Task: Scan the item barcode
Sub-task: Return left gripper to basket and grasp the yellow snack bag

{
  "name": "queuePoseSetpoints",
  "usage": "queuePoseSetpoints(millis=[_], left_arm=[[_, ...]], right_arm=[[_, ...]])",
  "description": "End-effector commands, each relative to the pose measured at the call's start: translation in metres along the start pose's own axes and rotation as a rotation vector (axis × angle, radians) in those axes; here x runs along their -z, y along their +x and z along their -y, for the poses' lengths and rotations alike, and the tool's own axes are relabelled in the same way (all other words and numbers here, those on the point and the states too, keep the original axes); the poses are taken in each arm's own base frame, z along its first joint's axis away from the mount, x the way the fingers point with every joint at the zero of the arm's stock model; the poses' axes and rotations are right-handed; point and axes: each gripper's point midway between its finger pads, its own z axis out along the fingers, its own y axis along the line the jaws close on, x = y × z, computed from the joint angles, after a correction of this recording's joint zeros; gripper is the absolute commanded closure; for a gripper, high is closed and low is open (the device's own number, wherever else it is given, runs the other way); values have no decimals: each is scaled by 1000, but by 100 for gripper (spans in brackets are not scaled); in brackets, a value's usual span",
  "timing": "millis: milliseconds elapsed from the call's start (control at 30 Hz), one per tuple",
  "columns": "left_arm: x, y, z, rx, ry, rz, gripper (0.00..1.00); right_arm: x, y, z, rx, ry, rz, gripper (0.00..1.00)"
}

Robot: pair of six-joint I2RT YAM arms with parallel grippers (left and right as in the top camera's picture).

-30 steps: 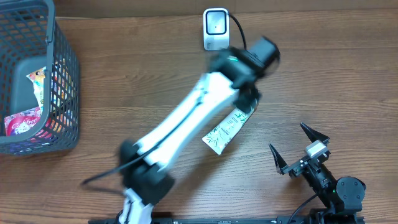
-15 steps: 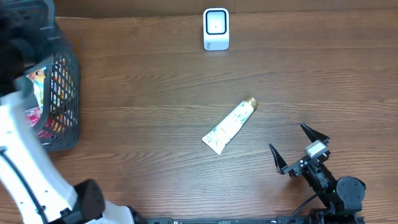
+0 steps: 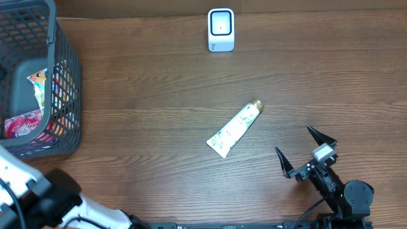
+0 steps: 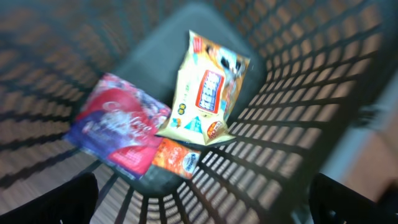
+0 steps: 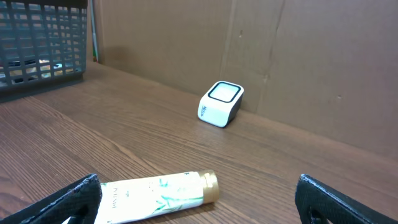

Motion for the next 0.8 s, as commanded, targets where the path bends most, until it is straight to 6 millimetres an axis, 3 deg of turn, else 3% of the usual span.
queuePoseSetpoints(millis=[0,200,500,767], left_arm=[[-64,9,-3,-88,21,-135,0],[-137,15,-13,-88,19,-230,0],[-227,58,-5,-234,63,-408,0],[-271,83,-10,-239,52,-483,0]], right_arm=[[0,4,0,-11,1,-5,0],[0,4,0,-11,1,-5,0],[-1,4,0,-11,1,-5,0],[0,4,0,-11,1,-5,0]])
